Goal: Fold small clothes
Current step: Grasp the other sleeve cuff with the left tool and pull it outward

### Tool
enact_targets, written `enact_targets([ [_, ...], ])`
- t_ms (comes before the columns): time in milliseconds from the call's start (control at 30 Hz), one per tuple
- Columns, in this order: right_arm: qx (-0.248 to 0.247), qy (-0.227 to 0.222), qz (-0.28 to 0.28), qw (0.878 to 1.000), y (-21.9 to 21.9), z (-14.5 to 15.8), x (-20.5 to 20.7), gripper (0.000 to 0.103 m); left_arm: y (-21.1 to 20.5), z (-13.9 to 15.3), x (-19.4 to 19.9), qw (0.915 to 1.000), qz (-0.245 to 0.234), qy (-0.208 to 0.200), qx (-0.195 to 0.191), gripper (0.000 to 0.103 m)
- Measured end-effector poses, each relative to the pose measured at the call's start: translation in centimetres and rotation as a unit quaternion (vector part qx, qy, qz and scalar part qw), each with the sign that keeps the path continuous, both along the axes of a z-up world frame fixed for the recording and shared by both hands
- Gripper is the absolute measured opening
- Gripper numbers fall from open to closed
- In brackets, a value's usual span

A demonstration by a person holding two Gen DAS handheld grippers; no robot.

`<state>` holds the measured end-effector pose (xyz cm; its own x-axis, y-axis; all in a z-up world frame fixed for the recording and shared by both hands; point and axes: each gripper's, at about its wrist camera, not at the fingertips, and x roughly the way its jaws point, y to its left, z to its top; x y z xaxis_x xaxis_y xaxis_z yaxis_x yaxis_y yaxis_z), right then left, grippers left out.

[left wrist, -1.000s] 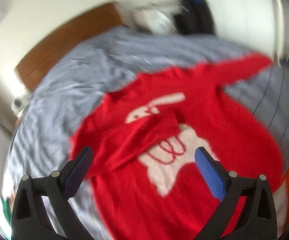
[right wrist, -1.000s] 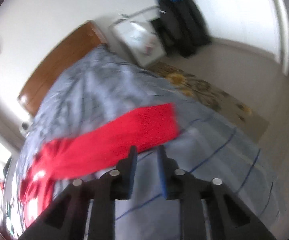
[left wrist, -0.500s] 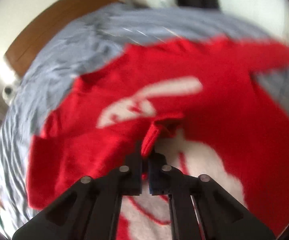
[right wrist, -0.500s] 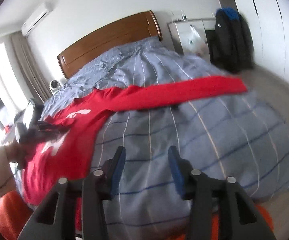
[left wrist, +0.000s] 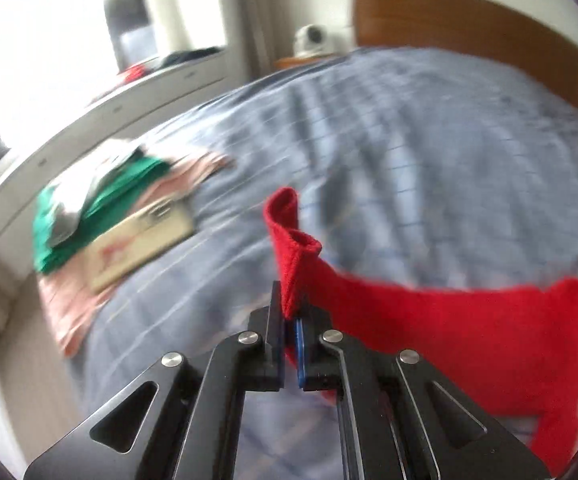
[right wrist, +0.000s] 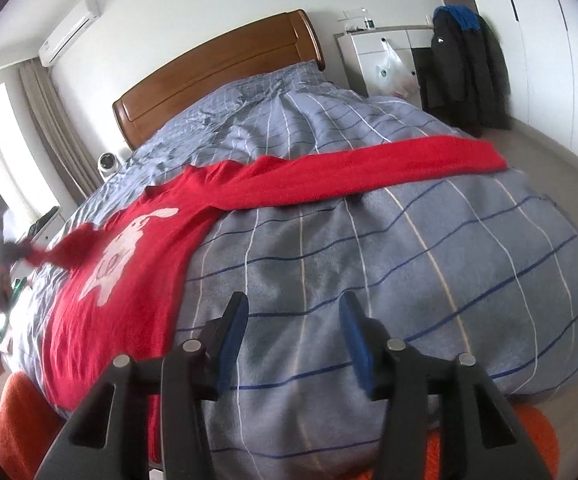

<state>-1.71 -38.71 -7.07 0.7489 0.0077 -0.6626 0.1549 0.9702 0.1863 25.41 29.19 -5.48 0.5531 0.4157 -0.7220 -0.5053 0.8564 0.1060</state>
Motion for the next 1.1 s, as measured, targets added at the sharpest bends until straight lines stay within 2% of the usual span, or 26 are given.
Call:
enact_targets([
  [133, -0.010, 0.009, 0.003, 1.000, 0.4, -0.2, 0.1, 0.047, 2.0, -2.9, -0.4, 0.9992, 0.030, 0.023, -0.009, 0.002],
  [300, -0.010, 0.018, -0.008, 1.000, 0.2, -0.4, 0.3, 0.047, 3.8, -6.3, -1.3, 0.9955, 0.062, 0.047, -0.054, 0.002],
  [433, -0.010, 0.023, -0.022, 0.999, -0.2, -0.6, 0.2, 0.047, 3.4, -7.3, -1.3, 0.9969, 0.045, 0.051, -0.038, 0.003],
  [533, -0.013, 0.026, -0.029, 0.999, -0.5, -0.6, 0.2, 0.047, 2.6, -6.2, -2.4, 0.9978, 0.031, 0.052, -0.029, 0.020],
  [600, -0.011, 0.029, -0.031, 0.999, -0.7, -0.5, 0.2, 0.048, 1.5, -4.3, -5.0, 0.9987, 0.011, 0.021, -0.044, 0.061],
  [667, -0.007, 0.032, -0.027, 0.999, -0.7, 0.0, 0.1, 0.061, -0.5, -2.6, -8.1, 0.9955, -0.044, -0.013, -0.083, 0.078],
  [733, -0.003, 0.034, -0.013, 0.999, 0.0, 0.6, -0.4, 0.071, -3.1, -2.1, -11.1, 0.9843, -0.110, -0.007, -0.138, 0.084],
  [800, 0.027, 0.056, 0.029, 0.998, 1.5, 0.6, -0.8, 0.076, -6.3, -2.9, -13.9, 0.9601, -0.185, 0.032, -0.207, 0.085],
  [833, 0.047, 0.073, 0.054, 0.995, 2.4, 0.3, -0.8, 0.076, -8.2, -3.7, -15.5, 0.9458, -0.219, 0.058, -0.233, 0.085],
  [867, 0.077, 0.101, 0.095, 0.987, 3.9, -0.4, -0.9, 0.076, -9.9, -4.6, -16.9, 0.9349, -0.243, 0.077, -0.247, 0.085],
  [900, 0.093, 0.119, 0.117, 0.981, 4.9, -1.0, -0.9, 0.076, -11.9, -5.9, -18.2, 0.9261, -0.264, 0.098, -0.251, 0.085],
  [1000, 0.133, 0.171, 0.173, 0.961, 8.1, -3.5, -0.8, 0.075, -15.8, -8.1, -19.9, 0.9122, -0.312, 0.130, -0.231, 0.085],
  [1100, 0.130, 0.196, 0.191, 0.953, 9.9, -5.6, 0.1, 0.075, -18.2, -8.6, -20.7, 0.9038, -0.350, 0.131, -0.209, 0.085],
])
